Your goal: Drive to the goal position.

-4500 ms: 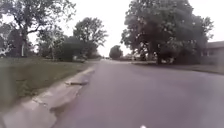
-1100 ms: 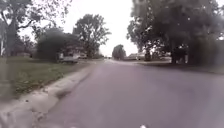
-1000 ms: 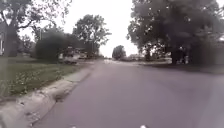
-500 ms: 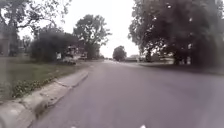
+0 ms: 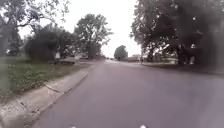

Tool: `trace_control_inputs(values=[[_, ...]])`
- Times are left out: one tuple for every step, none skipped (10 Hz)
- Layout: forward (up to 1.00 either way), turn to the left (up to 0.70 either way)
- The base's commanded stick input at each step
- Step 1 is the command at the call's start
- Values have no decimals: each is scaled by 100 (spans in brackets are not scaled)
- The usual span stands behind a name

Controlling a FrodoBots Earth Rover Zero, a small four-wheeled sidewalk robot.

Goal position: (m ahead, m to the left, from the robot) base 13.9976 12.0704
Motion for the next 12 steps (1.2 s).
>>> trace_control_inputs(values=[[100,0],[100,0],[100,0],[100,0],[100,0],[100,0],[100,0],[100,0],[100,0],[100,0],[100,0],[100,0]])
